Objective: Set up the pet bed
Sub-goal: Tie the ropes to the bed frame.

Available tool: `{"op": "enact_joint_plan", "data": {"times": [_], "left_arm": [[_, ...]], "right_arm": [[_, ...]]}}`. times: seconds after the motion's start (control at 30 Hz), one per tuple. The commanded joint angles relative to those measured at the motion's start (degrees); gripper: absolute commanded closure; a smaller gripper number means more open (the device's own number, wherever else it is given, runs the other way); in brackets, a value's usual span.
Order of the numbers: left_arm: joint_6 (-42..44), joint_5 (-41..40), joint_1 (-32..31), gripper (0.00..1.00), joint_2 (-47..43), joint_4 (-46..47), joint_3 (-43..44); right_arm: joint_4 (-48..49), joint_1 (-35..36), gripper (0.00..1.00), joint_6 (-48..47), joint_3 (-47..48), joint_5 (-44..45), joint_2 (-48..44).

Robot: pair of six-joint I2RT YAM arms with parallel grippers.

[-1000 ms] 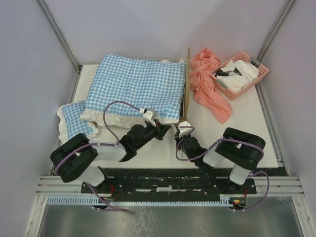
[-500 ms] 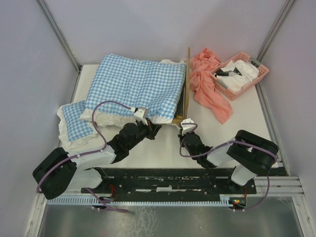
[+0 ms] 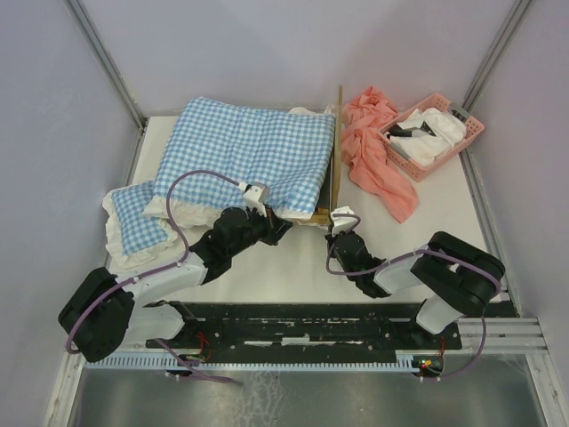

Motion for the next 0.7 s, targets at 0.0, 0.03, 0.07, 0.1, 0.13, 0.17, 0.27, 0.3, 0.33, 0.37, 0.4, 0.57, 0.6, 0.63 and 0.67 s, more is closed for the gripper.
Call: {"op": "enact_joint_plan", "data": {"times": [0.0, 0.03, 0.07, 0.1, 0.13, 0.17, 0.27, 0.3, 0.33, 0.37, 0.4, 0.57, 0.6, 0.63, 0.67], "left_arm": [[-2.33, 6.31, 2.54, 0.97, -1.35, -5.65, 5.36], [-2.28, 7.45, 3.21, 0.97, -1.71, -7.13, 6.1], [-2.31, 8.81, 3.82, 0.97, -1.94, -8.98, 7.41], [-2.32, 9.91, 4.44, 0.97, -2.13, -10.63, 8.39], [-2.26, 11.09, 4.97, 0.97, -2.31, -11.96, 9.17], [-2.24, 12.08, 5.38, 0.97, -2.55, -13.49, 9.81], [-2.53, 14.27, 6.89, 0.97, -3.21, -16.59, 11.49], [-2.73, 15.46, 7.89, 0.97, -3.45, -17.44, 11.9], [-2.95, 16.33, 8.64, 0.97, -3.65, -18.39, 12.39], [-3.16, 17.08, 9.26, 0.97, -3.87, -19.12, 12.76], [-3.2, 18.01, 9.82, 0.97, -4.06, -19.72, 13.11], [-1.98, 22.38, 10.72, 0.97, -2.25, -22.43, 15.07], [-1.78, 22.49, 10.62, 0.97, -1.93, -22.46, 15.07], [-1.48, 22.73, 10.68, 0.97, -1.85, -22.08, 14.8], [-1.15, 23.74, 10.68, 0.97, -1.95, -21.2, 14.45]], "right_arm": [[3.89, -1.31, 0.98, -0.62, 0.52, -0.62, 0.18], [4.26, -1.32, 0.98, -0.98, 0.4, -0.96, 0.21], [4.82, -1.41, 0.98, -1.45, 0.3, -1.5, 0.25], [5.95, -1.43, 0.98, -1.8, 0.13, -2.21, 0.39], [6.94, -1.48, 0.98, -2.12, -0.11, -2.98, 0.47], [7.65, -1.5, 0.98, -2.47, -0.26, -4.18, 0.59], [8.4, -1.5, 0.98, -3.04, -0.05, -6.02, 1.02], [8.52, -1.54, 0.98, -3.05, -0.1, -6.1, 1.12], [8.55, -1.5, 0.98, -3.05, -0.04, -6.14, 1.17], [8.55, -1.5, 0.98, -3.05, -0.07, -6.22, 1.15], [8.63, -1.5, 0.98, -3.05, -0.15, -6.31, 1.05], [8.66, -1.5, 0.98, -3.22, -0.08, -7.13, 0.93], [8.7, -1.52, 0.98, -3.35, -0.03, -7.11, 0.93], [8.72, -1.51, 0.98, -3.47, -0.1, -7.3, 0.87], [8.72, -1.5, 0.98, -3.6, -0.11, -7.74, 0.67]]}}
